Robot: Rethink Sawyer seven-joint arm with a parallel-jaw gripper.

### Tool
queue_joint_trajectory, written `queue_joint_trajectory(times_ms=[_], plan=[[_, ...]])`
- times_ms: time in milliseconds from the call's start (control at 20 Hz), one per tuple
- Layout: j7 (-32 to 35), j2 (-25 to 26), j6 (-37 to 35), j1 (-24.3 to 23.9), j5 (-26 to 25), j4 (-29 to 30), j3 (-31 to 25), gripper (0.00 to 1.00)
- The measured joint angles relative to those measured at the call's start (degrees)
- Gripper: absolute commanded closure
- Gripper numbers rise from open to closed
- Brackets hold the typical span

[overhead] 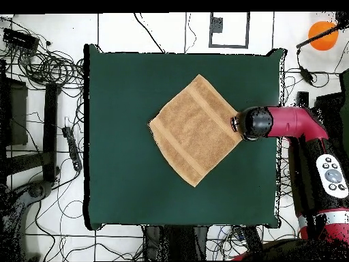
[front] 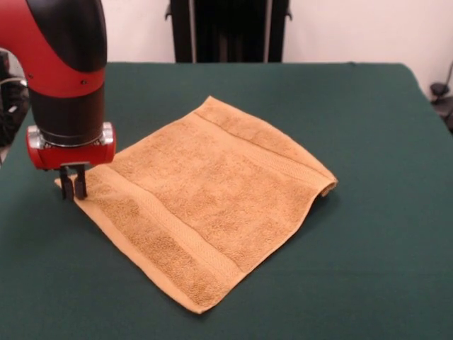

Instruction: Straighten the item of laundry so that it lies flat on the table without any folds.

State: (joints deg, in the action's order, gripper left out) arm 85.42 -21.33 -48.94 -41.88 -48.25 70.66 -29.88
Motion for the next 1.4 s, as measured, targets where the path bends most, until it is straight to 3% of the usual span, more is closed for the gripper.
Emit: queue_joint_trajectory(times_ms=[650,1400], plan=[[-6.98,0.05,0.00,-0.04,-0.01,-1.56,0.00,1.00],[-8.04,0.14,0.00,-0.04,-0.01,-3.08,0.00,1.00]])
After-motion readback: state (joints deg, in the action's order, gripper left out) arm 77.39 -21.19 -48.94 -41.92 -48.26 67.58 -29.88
